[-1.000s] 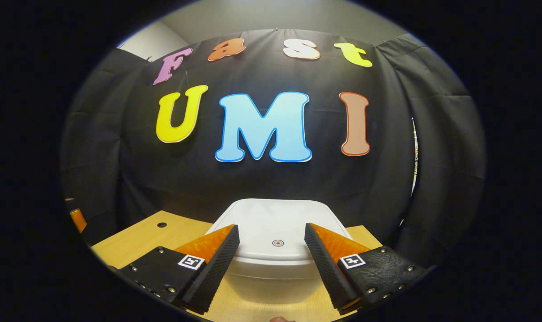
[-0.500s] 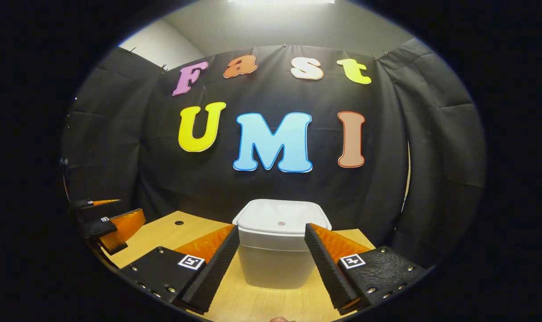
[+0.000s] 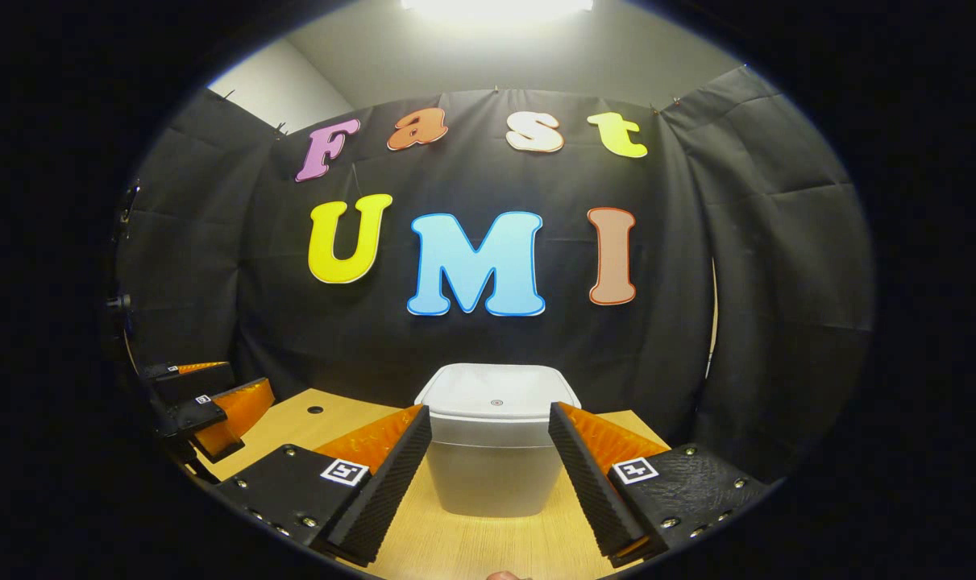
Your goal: Press the lid of the desktop garbage bin to open it, pick up the crumpled paper on the desktop and throw it into the bin, then pick up the pop can on the desktop and drop it into the bin, and finally close the garbage bin lid.
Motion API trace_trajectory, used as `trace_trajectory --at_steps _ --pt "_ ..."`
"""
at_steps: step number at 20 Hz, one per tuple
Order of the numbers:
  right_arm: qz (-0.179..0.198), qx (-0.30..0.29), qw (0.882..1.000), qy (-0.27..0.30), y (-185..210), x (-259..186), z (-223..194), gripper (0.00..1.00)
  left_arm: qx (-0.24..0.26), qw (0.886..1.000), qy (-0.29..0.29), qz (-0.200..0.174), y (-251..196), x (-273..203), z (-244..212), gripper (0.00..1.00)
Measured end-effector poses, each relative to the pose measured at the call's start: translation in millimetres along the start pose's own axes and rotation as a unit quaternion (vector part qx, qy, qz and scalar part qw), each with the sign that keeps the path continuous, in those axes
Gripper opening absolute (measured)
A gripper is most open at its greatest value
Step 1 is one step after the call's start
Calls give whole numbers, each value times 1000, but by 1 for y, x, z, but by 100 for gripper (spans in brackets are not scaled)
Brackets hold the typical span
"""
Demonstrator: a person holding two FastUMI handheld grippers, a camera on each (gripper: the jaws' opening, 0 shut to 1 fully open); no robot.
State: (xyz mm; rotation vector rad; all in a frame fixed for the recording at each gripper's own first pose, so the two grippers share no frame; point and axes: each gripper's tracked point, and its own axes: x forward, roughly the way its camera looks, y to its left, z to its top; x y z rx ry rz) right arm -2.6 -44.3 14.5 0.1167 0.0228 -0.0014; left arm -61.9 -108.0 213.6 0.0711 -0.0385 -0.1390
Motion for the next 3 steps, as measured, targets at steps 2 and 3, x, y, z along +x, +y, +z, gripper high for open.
trace_trajectory --at_steps 2,3 --pt "-11 -9 1000 3 -3 1 -1 95 0 1000 2 -14 -3 6 -3 95" --pt "-16 -9 1000 1 -5 1 1 94 1 1000 2 -19 -5 9 -3 96"
